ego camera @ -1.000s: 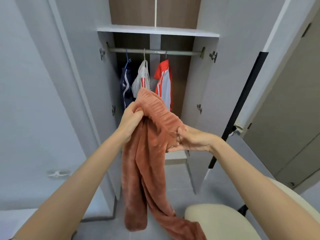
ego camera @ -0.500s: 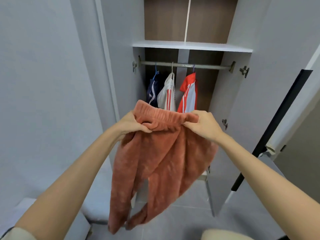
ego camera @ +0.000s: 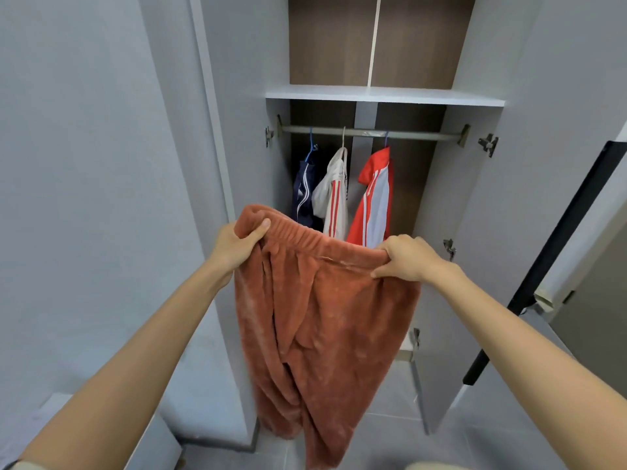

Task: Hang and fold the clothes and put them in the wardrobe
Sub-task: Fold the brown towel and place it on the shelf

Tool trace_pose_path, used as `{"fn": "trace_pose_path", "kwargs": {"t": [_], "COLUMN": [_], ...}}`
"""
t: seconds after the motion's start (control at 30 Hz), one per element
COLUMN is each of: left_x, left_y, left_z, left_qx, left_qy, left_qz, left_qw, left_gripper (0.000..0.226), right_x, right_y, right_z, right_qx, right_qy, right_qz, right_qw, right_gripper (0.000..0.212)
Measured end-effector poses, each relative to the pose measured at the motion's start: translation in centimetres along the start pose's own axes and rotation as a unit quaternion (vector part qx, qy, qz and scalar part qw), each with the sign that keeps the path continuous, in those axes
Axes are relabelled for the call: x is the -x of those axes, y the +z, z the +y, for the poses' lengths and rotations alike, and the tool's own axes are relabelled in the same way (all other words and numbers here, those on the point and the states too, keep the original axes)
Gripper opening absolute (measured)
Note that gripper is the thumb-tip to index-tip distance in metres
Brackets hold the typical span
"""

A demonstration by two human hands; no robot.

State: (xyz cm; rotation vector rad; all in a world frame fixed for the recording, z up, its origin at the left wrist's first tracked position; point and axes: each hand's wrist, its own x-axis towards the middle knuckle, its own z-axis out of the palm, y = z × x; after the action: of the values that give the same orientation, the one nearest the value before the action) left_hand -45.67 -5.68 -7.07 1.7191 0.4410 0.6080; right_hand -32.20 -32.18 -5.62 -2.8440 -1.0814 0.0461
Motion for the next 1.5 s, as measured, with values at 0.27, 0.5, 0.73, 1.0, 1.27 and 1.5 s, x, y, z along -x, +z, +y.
{"fn": "trace_pose_path", "kwargs": {"t": [0.27,0.5,0.73,1.0,1.27,1.5], "left_x": [1.4,1.8,2.0,1.6,1.3,2.7], "left_y": [0.9,3.7,5.9,8.1,8.9,8.5], "left_z": [1.9,2.0,0.8,1.0,0.6,1.3], "left_qx": [-0.035,-0.058,0.120,0.166,0.201,0.136], "left_qy": [0.056,0.112,0.013,-0.022,0.000,0.044], "left_qz": [-0.205,-0.191,-0.293,-0.226,-0.132,-0.227], "left_qw": [0.976,0.973,0.948,0.960,0.971,0.963], "left_gripper": [0.037,0.047,0.037,0.046,0.036,0.039], "right_x": [-0.7,0.9,1.6,1.8,3.3,2.6], "right_y": [-0.4,-3.2,-2.8,-2.2,0.3,0.5], "right_z": [-0.1,-3.1,-4.1,-2.0,-1.2,-1.1], "right_qx": [-0.109,-0.384,-0.397,-0.417,-0.318,-0.433], "right_qy": [-0.003,-0.129,-0.088,-0.048,-0.096,-0.095], "right_qz": [0.189,0.188,0.219,0.210,0.109,0.076], "right_qw": [0.976,0.895,0.887,0.883,0.937,0.893], "right_gripper": [0.034,0.029,0.036,0.016,0.046,0.030]}}
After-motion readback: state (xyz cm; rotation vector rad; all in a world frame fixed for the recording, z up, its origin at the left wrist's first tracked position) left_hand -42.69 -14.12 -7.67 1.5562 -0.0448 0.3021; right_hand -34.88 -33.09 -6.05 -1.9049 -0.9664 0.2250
